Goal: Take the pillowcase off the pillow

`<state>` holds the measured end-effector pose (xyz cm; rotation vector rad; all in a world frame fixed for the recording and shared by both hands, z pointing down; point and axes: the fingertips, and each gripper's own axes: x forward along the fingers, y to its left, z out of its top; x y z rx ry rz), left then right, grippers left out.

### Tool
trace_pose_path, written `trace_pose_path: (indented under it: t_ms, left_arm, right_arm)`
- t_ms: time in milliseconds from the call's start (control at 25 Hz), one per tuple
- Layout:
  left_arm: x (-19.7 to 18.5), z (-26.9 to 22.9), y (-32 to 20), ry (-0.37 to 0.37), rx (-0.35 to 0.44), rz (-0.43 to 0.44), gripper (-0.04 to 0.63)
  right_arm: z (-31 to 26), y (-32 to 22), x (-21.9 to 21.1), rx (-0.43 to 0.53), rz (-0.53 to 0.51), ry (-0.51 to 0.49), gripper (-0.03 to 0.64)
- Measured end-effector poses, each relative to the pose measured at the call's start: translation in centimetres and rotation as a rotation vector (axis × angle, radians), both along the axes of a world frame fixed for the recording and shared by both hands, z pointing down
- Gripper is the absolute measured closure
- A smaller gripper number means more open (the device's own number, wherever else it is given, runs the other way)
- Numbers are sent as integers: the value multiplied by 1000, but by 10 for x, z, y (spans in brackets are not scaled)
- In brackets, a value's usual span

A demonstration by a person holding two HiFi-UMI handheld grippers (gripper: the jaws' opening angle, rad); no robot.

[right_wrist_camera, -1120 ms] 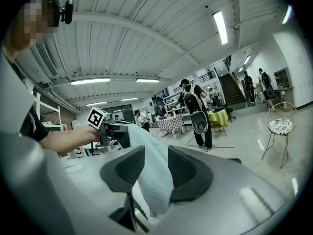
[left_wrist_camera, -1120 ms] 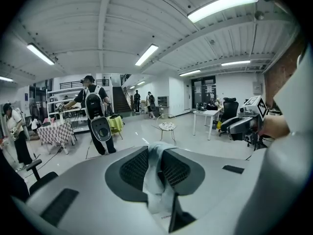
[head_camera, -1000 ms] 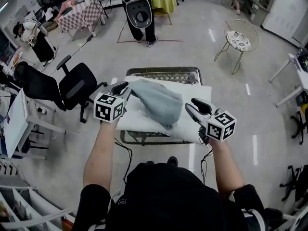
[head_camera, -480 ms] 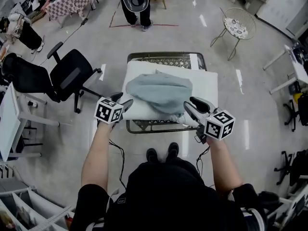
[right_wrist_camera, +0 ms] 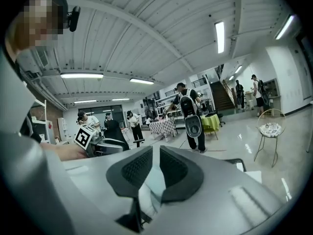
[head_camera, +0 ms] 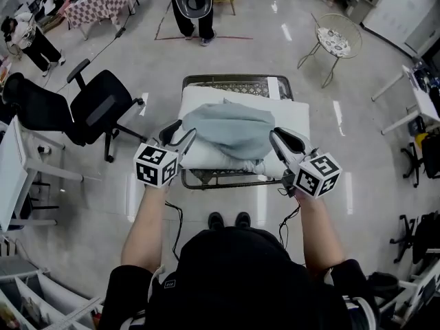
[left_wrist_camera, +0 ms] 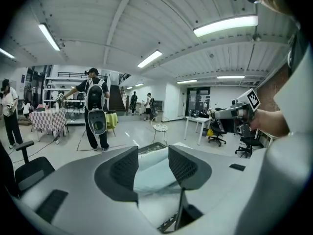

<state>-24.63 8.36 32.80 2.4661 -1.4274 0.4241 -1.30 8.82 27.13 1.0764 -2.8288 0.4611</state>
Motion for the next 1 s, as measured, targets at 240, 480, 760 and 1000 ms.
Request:
trace_pose_path:
  t_ms: [240,480,760,1000]
  left_arm:
    - [21,-36,11,3,69,-28,440]
    - [47,-65,19,8,118,-43,468]
    - [61,-95,24,17,177,-66,479]
    - [54,-99,38,-36,212,-123,483]
  right_arm:
    - [-36,6,25,95,8,-24,606]
    - [-65,11,55,164,32,-44,607]
    - [-94,16,95,237,103,-82,607]
    - [-93,22,120,240,156,-129,608]
